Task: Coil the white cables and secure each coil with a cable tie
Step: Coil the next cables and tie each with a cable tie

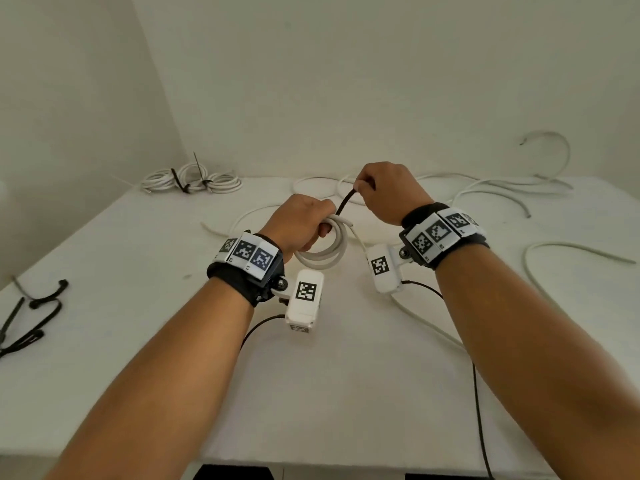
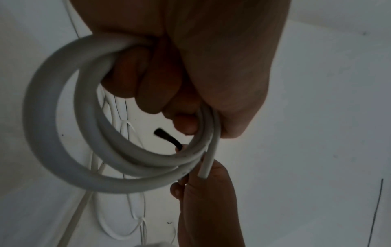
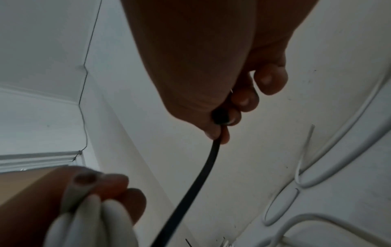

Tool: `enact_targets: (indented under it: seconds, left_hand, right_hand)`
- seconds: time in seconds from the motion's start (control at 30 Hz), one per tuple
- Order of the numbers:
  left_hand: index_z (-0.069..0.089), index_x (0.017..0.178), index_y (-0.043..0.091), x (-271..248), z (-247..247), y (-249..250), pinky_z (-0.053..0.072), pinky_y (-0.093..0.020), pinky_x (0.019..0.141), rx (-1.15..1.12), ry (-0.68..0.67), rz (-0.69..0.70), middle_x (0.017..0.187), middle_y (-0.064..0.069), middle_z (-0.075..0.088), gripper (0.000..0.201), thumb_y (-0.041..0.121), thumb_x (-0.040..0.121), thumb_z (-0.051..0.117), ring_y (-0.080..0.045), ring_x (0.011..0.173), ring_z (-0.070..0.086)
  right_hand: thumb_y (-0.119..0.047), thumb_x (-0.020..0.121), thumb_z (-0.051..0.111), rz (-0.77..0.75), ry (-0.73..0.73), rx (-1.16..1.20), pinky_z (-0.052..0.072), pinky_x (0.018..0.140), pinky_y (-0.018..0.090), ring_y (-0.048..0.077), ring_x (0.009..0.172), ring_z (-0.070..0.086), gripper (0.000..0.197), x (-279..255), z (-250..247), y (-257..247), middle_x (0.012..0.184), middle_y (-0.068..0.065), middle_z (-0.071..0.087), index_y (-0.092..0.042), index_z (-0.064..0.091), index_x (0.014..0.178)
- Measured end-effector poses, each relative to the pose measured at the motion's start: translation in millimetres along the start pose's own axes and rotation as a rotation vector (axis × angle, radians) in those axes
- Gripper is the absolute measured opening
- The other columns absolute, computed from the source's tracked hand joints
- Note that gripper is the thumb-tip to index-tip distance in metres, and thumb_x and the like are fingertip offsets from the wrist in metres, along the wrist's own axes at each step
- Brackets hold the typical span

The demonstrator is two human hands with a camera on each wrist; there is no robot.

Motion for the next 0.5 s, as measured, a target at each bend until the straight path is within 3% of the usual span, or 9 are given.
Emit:
enact_targets:
  seconds: [0.13,0.2,0.27,0.37,0.5]
  left_hand:
    - [0.051,0.049,0.013,6,10,-3,0.022,-0.028,0.047,0.037,-0.044,-0.008,0.062,-0.017,0.046,0.042,0.022,0.091,0.051,-0.018,0.041,0.028]
    - [0.052,0.053,0.010,7,12,-6,0.023,-0.028,0.047,0.035,-0.063,-0.019,0.060,-0.016,0.047,0.041,0.021,0.092,0.049,-0.017,0.040,0.030]
    - [0.052,0.053,0.008,8,12,-8,0.025,-0.026,0.045,0.049,-0.071,-0.019,0.058,-0.015,0.045,0.043,0.022,0.093,0.048,-0.016,0.040,0.032]
    - [0.051,0.048,0.011,8,10,-12,0.026,-0.026,0.046,0.017,-0.067,-0.019,0.052,-0.010,0.040,0.047,0.022,0.094,0.048,-0.018,0.041,0.030]
    - [0.050,0.041,0.019,7,9,-16,0.022,-0.028,0.049,-0.075,-0.057,-0.047,0.046,-0.005,0.036,0.053,0.020,0.095,0.049,-0.017,0.043,0.026]
  right_hand:
    - [-0.021,0.099,0.048,0.036,-0.208,0.035,0.039,0.058,0.027,0.013,0.062,0.048,0.025,2,10,10,0.073,-0.001,0.057,-0.011,0.069,0.093]
    - [-0.024,0.100,0.049,0.041,-0.354,0.038,0.042,0.066,0.029,0.015,0.067,0.050,0.024,1,15,14,0.077,-0.001,0.058,-0.016,0.070,0.093]
    - [-0.025,0.101,0.050,0.049,-0.448,0.104,0.042,0.068,0.025,0.013,0.070,0.049,0.024,-3,16,15,0.077,-0.005,0.056,-0.015,0.071,0.096]
    - [-0.025,0.102,0.048,0.038,-0.524,0.178,0.040,0.066,0.022,0.009,0.065,0.045,0.025,-7,17,13,0.073,-0.007,0.051,-0.014,0.070,0.096]
    - [-0.024,0.102,0.048,-0.006,-0.596,0.252,0.041,0.070,0.029,0.009,0.064,0.042,0.028,-12,24,5,0.068,-0.010,0.048,-0.025,0.064,0.079]
Point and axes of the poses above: each hand's wrist, its own x-axis towards the middle knuckle, its own z-axis out of the palm, y = z × x, the point moved 4 cm from there along x, towards the middle knuckle
